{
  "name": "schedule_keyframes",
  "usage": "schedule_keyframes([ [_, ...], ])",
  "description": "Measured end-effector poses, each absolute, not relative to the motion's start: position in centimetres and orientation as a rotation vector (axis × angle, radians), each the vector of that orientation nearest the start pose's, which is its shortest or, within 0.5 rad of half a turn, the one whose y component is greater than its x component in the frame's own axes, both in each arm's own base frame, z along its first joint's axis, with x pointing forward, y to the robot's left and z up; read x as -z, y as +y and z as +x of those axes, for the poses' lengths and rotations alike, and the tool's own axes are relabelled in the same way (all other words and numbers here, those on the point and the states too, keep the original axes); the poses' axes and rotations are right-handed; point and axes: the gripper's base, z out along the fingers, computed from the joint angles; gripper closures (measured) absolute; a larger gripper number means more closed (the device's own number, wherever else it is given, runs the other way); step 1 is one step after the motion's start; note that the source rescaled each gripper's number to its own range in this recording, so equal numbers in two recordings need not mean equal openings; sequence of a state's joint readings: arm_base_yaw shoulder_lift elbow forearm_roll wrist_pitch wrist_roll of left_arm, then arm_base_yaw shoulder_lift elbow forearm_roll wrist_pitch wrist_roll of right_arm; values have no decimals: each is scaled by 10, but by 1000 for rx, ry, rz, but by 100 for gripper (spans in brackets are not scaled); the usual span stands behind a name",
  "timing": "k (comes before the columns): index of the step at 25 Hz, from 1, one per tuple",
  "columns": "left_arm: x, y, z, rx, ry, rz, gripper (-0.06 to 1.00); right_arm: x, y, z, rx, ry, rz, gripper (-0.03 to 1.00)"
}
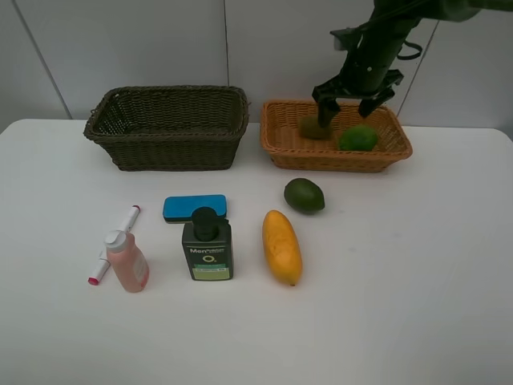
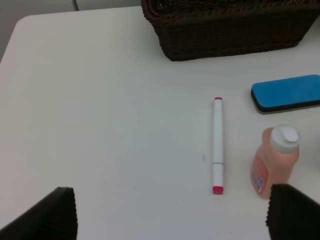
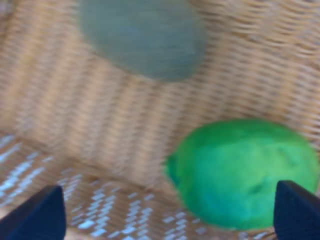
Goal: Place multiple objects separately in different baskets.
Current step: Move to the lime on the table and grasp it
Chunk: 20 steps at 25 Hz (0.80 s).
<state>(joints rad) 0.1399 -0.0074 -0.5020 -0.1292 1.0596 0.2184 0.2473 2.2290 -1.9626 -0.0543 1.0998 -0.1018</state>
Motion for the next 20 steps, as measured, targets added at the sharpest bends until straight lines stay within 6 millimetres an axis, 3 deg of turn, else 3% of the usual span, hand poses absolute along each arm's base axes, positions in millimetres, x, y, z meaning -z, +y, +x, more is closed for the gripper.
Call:
schedule_keyframes([
  [13,-278,-11,-5,-72,2026,86,-6,-222,198,423,15,2811,-855,-3],
  [20,-278,-11,-5,-72,2026,86,-6,-222,218,413,-7,2780,-958,-3],
])
